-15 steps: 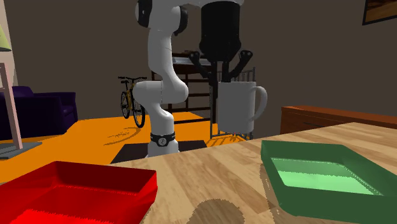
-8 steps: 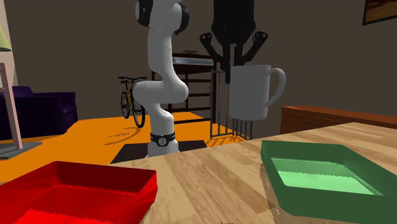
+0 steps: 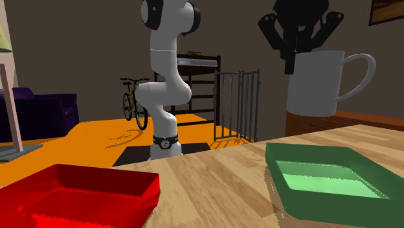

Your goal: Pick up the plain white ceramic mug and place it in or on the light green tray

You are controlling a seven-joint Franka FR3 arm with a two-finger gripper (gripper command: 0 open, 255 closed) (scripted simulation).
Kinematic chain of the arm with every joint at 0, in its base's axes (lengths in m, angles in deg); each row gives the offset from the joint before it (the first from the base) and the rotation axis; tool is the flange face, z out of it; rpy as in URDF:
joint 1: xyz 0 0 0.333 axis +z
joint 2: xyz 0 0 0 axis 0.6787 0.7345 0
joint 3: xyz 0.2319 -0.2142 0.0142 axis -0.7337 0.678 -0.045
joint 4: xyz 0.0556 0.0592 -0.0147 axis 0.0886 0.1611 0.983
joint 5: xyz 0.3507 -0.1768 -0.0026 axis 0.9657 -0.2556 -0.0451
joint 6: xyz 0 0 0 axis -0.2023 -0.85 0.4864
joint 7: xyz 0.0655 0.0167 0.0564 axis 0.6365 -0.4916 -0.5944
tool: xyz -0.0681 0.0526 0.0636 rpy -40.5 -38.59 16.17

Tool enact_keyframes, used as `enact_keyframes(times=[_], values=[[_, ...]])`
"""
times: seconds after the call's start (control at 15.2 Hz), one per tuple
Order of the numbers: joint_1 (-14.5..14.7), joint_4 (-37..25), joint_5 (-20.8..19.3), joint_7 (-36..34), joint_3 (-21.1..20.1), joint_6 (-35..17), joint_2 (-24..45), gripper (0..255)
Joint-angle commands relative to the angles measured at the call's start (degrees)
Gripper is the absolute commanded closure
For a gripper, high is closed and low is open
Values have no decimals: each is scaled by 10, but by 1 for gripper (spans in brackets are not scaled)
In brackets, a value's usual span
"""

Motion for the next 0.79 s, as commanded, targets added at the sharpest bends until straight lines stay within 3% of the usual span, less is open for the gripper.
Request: enact_keyframes(times=[0.0, 0.13, 0.2, 0.73], values=[[18, -78, -15, -21, -6, 29, 50, 255], [43, -173, -33, -41, -10, 65, 110, 255], [47, -187, -36, -43, -9, 71, 119, 255], [36, -89, -29, -39, -8, -4, 96, 255]])
